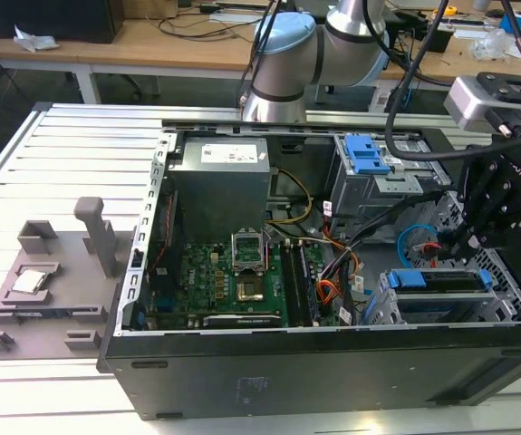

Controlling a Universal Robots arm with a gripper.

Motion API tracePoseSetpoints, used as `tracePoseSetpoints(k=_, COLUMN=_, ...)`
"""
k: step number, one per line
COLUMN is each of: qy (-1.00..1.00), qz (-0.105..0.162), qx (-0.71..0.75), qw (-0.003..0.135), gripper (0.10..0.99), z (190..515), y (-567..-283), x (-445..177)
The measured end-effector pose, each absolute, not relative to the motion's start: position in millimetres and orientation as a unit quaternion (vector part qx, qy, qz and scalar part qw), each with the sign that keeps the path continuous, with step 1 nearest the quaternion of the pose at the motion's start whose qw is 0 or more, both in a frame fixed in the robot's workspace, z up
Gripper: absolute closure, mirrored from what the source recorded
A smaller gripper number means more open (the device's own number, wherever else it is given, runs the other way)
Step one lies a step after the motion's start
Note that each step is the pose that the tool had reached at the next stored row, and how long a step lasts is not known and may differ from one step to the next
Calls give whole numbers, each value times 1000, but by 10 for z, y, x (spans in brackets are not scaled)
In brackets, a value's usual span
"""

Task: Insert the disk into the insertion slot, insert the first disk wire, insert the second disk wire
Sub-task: 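Insert the first disk wire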

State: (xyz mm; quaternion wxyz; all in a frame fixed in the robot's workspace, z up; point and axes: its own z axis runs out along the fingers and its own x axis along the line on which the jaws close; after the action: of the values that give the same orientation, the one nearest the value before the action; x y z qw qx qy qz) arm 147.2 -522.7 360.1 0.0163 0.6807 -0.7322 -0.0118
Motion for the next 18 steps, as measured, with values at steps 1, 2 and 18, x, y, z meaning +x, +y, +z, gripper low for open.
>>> tracePoseSetpoints(k=1, qy=-732, qz=-12, qx=681, qw=16, gripper=918, z=3601, y=-5227, x=1473)
tracePoseSetpoints(k=2, qy=-732, qz=-12, qx=681, qw=16, gripper=918, z=3597, y=-5263, x=1473)
tracePoseSetpoints(k=18, qy=-732, qz=-12, qx=681, qw=17, gripper=918, z=3480, y=-5348, x=1586)
